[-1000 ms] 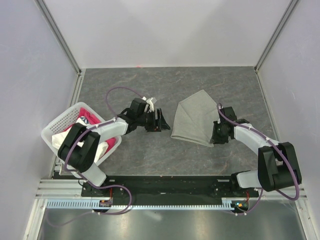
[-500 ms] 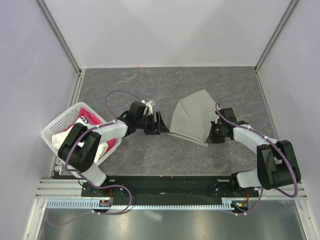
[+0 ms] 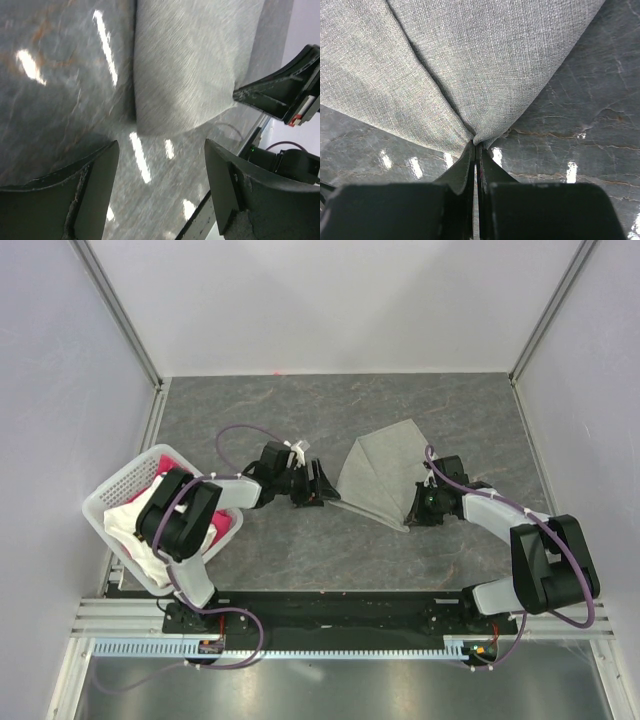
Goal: Fold the napkin, place the utensils inside, and roll it up
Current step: Roll the napkin with the utensil
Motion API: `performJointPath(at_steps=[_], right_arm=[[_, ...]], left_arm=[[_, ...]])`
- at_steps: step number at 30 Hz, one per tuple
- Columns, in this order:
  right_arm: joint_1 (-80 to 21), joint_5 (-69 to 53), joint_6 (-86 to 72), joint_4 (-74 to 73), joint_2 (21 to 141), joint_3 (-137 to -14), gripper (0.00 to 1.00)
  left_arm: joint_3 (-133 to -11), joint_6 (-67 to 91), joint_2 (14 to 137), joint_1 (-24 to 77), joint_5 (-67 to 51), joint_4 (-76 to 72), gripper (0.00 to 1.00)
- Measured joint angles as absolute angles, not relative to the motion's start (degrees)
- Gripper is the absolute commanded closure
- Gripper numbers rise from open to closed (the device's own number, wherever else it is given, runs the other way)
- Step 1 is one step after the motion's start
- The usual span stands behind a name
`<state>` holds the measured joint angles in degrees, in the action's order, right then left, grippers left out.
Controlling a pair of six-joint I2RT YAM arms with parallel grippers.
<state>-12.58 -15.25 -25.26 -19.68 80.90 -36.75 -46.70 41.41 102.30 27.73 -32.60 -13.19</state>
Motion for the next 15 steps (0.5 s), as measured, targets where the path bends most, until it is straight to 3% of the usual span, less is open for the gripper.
performJointPath(at_steps=[15], right_arm=[[-12.6,-16.8,-25.3,-18.6,81.8,-36.8,0.97]], left_arm=[[-50.2,42.5,107.9,27.7,-33.6,-16.9,0.42]])
